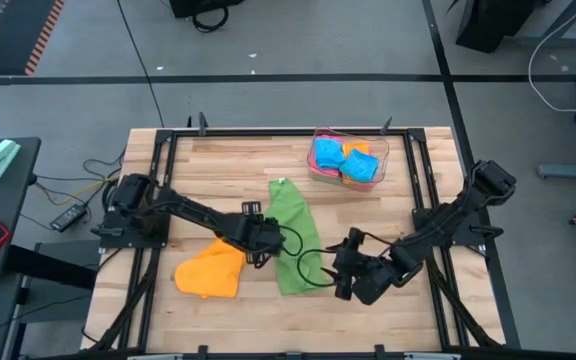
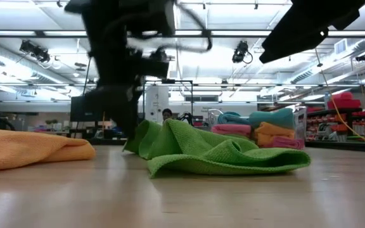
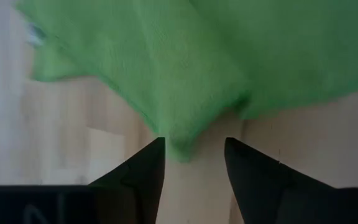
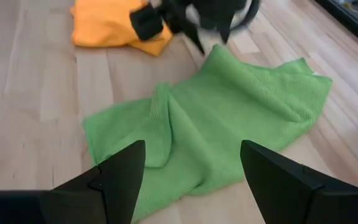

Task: Fold microfiber towels
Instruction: Fold the green towel

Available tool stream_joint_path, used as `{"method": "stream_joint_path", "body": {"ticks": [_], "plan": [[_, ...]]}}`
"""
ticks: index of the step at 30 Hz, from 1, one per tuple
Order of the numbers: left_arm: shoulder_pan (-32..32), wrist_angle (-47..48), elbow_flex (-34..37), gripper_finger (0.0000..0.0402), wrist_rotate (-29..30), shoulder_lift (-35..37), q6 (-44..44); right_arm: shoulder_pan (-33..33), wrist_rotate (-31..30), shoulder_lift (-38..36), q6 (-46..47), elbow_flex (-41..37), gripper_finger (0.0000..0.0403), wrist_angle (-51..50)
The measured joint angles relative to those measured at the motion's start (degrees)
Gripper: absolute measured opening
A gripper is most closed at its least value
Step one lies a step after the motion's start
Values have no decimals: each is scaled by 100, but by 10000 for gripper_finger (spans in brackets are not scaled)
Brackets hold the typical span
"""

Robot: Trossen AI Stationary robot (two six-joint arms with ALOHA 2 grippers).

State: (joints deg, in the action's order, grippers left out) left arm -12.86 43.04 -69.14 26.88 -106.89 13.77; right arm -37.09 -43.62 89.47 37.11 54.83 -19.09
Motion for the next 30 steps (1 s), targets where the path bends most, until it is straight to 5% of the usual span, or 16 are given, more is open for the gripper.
{"method": "stream_joint_path", "body": {"ticks": [12,19,30], "plan": [[220,-697,635,123,393,16,-403,-32,-48,0,-1,0,273,138],[206,-280,339,13,355,105,-812,-25,-71,191,-46,4,273,681],[162,669,-31,8,-509,229,-819,272,405,1679,-572,2,272,2253]]}}
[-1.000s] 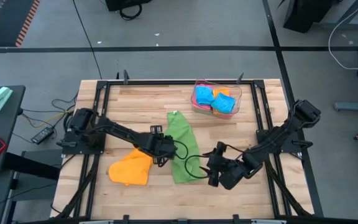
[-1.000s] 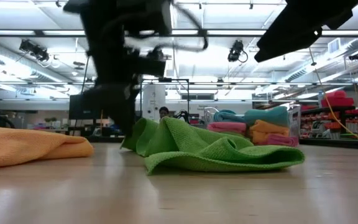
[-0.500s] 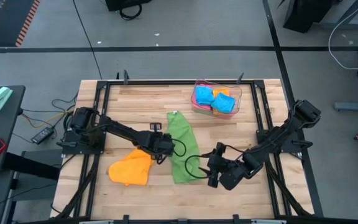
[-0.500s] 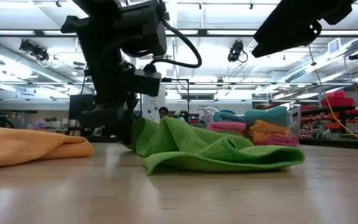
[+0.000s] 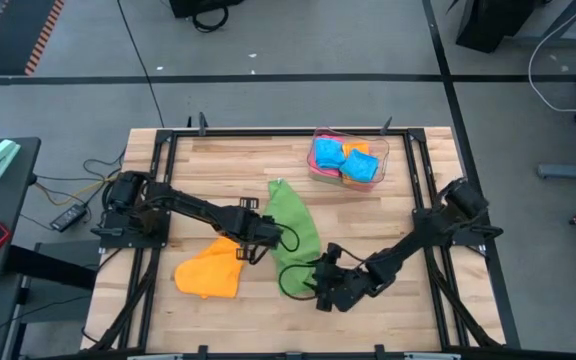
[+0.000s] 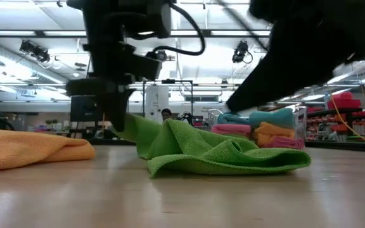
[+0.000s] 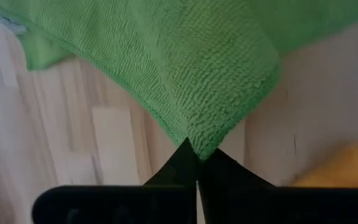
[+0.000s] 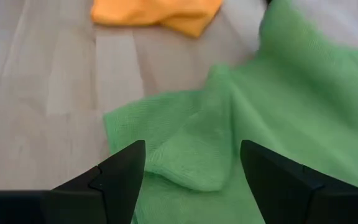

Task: Fold microfiber towels
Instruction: Fold the green towel

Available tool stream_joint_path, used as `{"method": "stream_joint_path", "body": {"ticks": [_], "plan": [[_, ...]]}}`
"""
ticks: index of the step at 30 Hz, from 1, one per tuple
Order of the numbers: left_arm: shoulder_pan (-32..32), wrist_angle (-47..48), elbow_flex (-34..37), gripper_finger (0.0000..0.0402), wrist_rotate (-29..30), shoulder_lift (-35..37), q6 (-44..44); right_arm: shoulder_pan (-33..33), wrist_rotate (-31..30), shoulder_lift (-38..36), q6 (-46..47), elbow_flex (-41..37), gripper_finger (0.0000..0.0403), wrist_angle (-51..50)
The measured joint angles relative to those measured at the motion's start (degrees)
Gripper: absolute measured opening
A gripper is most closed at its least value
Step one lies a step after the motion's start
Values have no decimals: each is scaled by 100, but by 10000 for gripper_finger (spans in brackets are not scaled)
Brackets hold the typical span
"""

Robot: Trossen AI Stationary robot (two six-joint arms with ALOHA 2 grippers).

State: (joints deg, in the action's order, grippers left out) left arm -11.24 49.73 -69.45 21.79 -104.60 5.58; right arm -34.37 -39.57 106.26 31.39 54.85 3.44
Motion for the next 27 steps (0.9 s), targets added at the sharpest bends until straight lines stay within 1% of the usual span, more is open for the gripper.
{"method": "stream_joint_path", "body": {"ticks": [2,5,8,12,15,20,21,23,27], "plan": [[-56,141,-4,12,-1,42,91,112,291,218,-157,0,269,462],[-122,330,-2,24,-12,135,228,193,404,403,-343,0,260,750],[-184,528,-3,26,-16,208,306,298,458,484,-354,2,247,752],[-226,777,-2,11,-22,239,429,411,611,694,-362,2,228,742],[-226,829,-2,8,-97,239,433,457,644,829,-289,2,218,673],[-226,862,-2,29,-116,239,460,472,635,821,-82,17,209,478],[-226,874,-2,32,-121,239,463,461,611,795,-66,17,200,376],[-238,867,-2,30,-167,239,463,455,579,785,-4,16,171,309],[-340,869,-2,11,-260,239,470,457,709,779,12,22,86,186]]}}
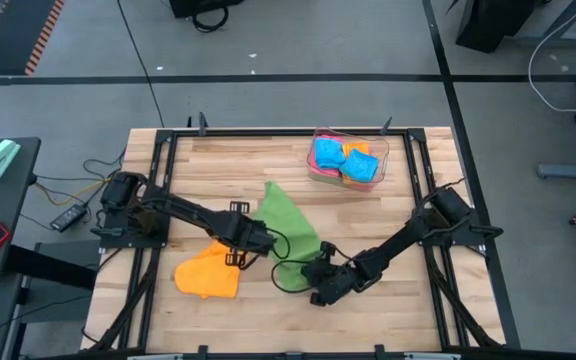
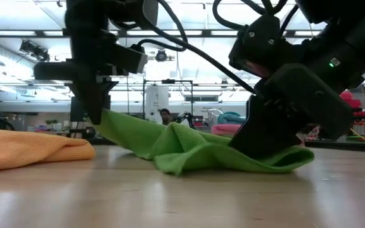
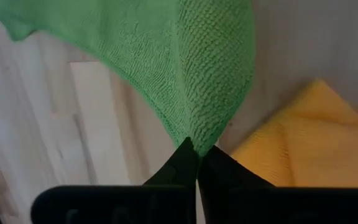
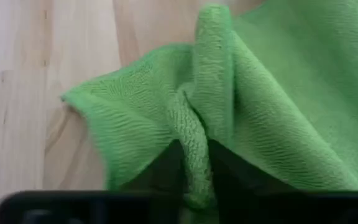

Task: Fold microfiber towels
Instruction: Fold the green towel

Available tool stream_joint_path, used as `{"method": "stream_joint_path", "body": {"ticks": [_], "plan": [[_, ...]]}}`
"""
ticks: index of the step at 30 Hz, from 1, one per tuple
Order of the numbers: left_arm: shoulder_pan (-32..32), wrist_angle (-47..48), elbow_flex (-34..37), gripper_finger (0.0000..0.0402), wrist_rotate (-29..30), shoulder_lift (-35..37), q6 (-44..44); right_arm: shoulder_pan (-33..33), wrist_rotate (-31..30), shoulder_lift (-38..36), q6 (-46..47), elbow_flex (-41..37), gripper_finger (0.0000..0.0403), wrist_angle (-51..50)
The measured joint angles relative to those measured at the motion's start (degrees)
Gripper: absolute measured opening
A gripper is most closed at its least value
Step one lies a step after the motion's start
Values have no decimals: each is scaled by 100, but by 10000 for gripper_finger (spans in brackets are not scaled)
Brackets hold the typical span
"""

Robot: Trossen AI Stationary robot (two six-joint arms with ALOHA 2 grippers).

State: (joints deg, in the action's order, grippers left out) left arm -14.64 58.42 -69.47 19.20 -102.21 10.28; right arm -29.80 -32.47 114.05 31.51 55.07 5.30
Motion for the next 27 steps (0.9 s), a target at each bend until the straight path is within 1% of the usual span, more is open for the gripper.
{"method": "stream_joint_path", "body": {"ticks": [3,5,8,11,17,21,24,27], "plan": [[-121,-2,0,8,-153,0,-31,-34,73,-125,-59,-8,24,-238],[-201,-5,0,16,-199,0,-33,-52,157,-327,-130,-34,12,-531],[-293,19,-16,32,-205,73,-44,-94,198,-807,-127,-38,21,-856],[-305,130,-193,36,-208,169,-21,-114,216,-1234,-131,-24,36,-1248],[-370,263,-735,10,-197,511,-66,-158,278,-2048,-11,-24,41,-1932],[-428,228,-898,9,-264,701,-41,-240,296,-2389,-2,-26,42,-2084],[-489,210,-868,30,-294,665,-26,-325,296,-2500,116,-24,42,-2360],[-622,131,-667,65,-292,557,-93,-441,307,-2512,319,-26,42,-2654]]}}
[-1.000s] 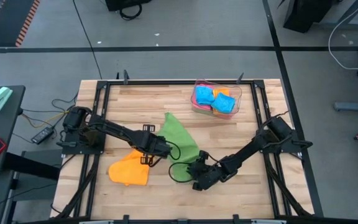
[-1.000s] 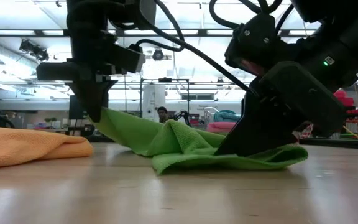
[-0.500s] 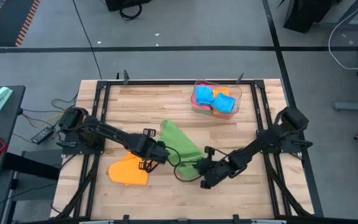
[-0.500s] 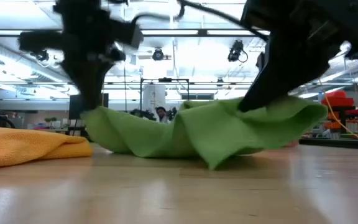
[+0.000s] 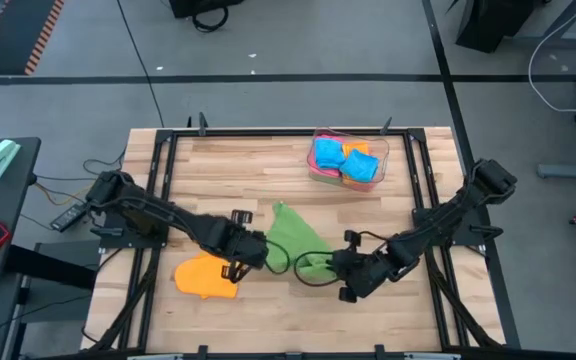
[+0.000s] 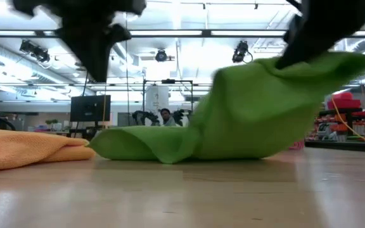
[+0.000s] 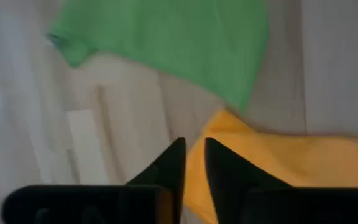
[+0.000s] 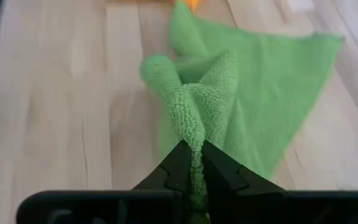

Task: Fold microfiber towels
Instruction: Fold the green towel

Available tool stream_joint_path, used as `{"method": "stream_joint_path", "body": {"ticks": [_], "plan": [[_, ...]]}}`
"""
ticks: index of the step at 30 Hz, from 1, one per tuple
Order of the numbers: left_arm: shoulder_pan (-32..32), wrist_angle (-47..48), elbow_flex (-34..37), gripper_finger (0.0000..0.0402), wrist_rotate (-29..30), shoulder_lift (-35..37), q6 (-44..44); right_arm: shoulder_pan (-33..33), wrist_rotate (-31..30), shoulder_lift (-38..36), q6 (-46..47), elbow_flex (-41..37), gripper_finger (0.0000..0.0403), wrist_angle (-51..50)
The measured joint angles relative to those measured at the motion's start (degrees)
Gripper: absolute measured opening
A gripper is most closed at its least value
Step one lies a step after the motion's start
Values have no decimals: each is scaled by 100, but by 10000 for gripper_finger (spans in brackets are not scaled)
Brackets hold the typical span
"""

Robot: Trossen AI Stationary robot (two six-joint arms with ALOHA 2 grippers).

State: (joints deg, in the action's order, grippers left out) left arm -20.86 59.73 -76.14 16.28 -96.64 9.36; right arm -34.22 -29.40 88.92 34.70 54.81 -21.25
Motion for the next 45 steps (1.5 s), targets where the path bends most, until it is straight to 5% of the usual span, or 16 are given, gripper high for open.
{"method": "stream_joint_path", "body": {"ticks": [12,28,37,45], "plan": [[-373,-1663,997,216,59,-278,255,-96,-38,59,387,0,42,-249],[-630,-3477,1732,228,302,-471,304,-95,-80,59,539,4,42,-281],[-596,-3553,1734,183,620,-731,141,-96,-80,61,574,5,42,-186],[-523,-3132,1731,16,625,-676,-88,-312,508,204,960,7,60,-111]]}}
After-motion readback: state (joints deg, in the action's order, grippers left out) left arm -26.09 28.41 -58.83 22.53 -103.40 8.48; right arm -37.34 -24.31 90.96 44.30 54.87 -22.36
